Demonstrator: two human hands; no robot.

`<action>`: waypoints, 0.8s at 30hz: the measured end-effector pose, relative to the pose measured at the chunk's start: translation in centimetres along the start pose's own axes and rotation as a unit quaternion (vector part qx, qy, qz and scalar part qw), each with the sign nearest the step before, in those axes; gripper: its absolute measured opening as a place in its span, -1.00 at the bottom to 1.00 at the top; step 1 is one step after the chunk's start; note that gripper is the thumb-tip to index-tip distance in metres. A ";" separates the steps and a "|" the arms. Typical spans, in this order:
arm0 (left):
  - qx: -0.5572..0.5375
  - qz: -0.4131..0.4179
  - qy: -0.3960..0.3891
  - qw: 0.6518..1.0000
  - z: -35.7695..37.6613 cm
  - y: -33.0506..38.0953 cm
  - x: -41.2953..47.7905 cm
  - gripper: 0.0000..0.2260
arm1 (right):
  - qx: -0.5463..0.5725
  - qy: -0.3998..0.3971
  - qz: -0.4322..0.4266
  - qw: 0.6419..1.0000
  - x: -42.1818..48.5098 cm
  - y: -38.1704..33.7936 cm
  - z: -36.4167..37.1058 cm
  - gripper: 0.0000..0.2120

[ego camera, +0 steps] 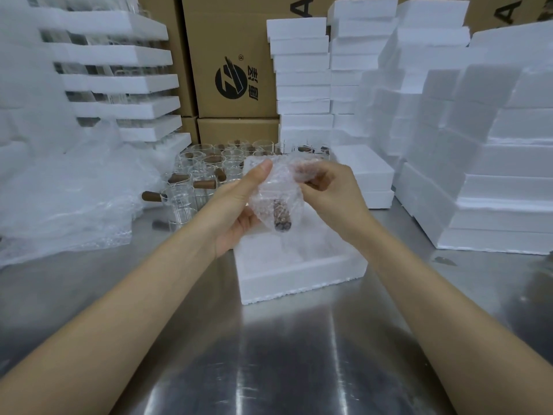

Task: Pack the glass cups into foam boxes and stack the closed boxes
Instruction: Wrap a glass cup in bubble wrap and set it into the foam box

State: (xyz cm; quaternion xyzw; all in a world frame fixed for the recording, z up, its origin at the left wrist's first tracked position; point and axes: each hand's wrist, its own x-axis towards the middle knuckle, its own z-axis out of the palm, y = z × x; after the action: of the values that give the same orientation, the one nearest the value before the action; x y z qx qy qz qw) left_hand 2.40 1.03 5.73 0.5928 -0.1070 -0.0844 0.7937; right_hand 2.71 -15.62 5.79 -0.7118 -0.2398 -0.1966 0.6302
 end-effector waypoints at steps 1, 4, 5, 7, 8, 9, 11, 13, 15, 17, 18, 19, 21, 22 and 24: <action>-0.006 0.004 0.007 1.000 -0.1 0.1 0.0 -0.47 | 0.008 -0.023 0.009 1.000 -0.1 0.1 0.0 -0.79; 0.016 0.015 0.018 1.000 -0.2 0.3 0.0 -0.44 | -0.019 -0.069 0.030 0.997 -0.2 0.7 0.4 -0.80; 0.031 0.016 0.017 0.999 -0.1 0.2 -0.1 -0.42 | -0.027 -0.062 0.027 0.997 -0.2 1.0 0.5 -0.82; 0.051 0.020 0.005 0.998 0.3 0.0 -0.2 -0.40 | -0.003 -0.026 0.038 0.999 -0.1 1.4 0.4 -0.84; 0.055 0.025 -0.003 0.998 0.4 0.0 -0.3 -0.40 | 0.020 -0.002 0.048 0.999 0.0 1.5 0.3 -0.80; 0.058 0.034 -0.008 0.998 0.5 0.0 -0.4 -0.41 | 0.045 0.019 0.050 0.998 0.1 1.4 0.3 -0.75; 0.069 0.058 -0.021 0.996 0.5 0.1 -0.4 -0.46 | 0.074 0.057 0.038 0.995 0.3 1.4 0.3 -0.58; 0.084 0.075 -0.050 0.992 0.5 0.1 -0.4 -0.47 | 0.068 0.070 0.063 0.993 0.6 1.6 0.2 -0.40; 0.099 0.095 -0.092 0.986 0.5 -0.3 -0.3 -0.50 | 0.125 -0.025 0.149 0.981 0.6 1.4 0.3 -0.43; 0.110 0.104 -0.120 0.981 0.6 -0.8 -0.2 -0.55 | 0.183 -0.146 0.210 0.949 0.3 1.3 0.4 -0.65; 0.111 0.104 -0.121 0.981 0.6 -1.0 -0.2 -0.53 | 0.193 -0.165 0.221 0.941 0.1 1.3 0.6 -0.72; 0.115 0.103 -0.113 0.981 0.5 -1.1 -0.1 -0.48 | 0.195 -0.157 0.227 0.941 0.0 1.4 0.8 -0.75; 0.144 0.118 -0.088 0.979 0.5 -1.3 -0.1 -0.39 | 0.176 -0.127 0.233 0.948 0.0 1.6 0.9 -0.73; 0.173 0.137 -0.078 0.972 0.7 -1.4 -0.1 -0.42 | 0.160 -0.121 0.234 0.951 0.1 1.6 0.8 -0.74; 0.250 0.196 -0.057 0.946 1.3 -1.5 -0.6 -0.57 | 0.138 -0.126 0.227 0.956 0.3 1.2 0.2 -0.79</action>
State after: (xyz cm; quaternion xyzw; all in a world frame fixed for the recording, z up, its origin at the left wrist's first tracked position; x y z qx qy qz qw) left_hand 1.50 -0.47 4.58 0.7339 -0.2841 0.0687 0.6131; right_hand 3.70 -15.53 4.96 -0.6724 -0.1741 0.0776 0.7152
